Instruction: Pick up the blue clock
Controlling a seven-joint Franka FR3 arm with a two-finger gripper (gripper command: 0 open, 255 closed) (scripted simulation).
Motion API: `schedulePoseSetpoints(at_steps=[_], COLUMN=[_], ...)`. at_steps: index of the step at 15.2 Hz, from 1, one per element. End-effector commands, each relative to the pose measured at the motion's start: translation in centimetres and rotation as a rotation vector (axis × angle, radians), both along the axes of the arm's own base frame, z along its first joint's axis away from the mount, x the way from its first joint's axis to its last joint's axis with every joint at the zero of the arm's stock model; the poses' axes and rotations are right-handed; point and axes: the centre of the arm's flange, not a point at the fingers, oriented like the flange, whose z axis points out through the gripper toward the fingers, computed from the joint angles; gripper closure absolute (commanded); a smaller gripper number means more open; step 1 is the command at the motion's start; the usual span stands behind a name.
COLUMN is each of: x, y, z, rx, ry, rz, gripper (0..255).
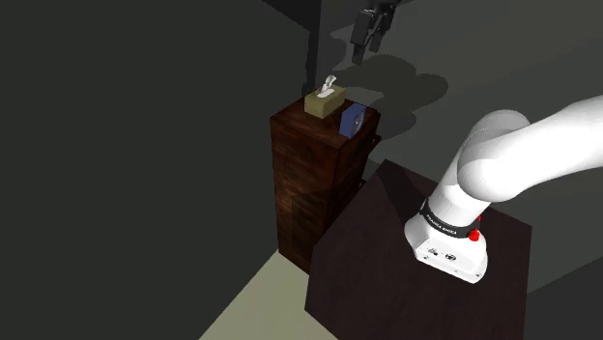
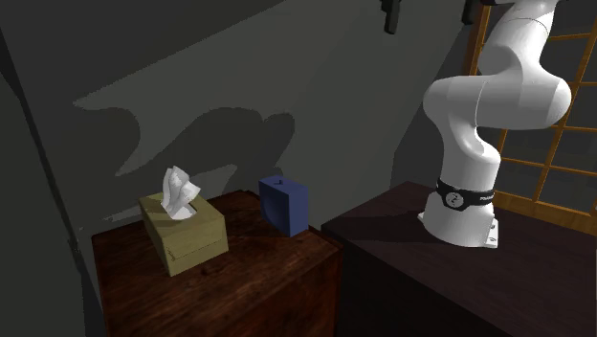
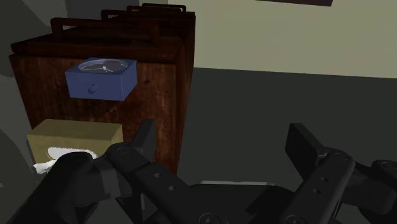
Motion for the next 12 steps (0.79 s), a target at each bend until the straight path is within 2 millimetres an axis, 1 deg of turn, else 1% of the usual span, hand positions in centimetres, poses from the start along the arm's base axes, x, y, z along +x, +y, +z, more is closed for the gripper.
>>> schedulePoseSetpoints(at_steps=[1, 6, 9, 12], x=[0.0, -0.5, -0.3, 0.4], y=[0.0, -4.9, -7.8, -10.7], z=[0.0, -4.7, -7.4, -10.2], rx=[0.000, -0.003, -0.005, -0.007], ry=[0.000, 0.013, 0.021, 0.029], rz=[0.000, 0.257, 0.411, 0.565], gripper=[0, 0, 0, 0])
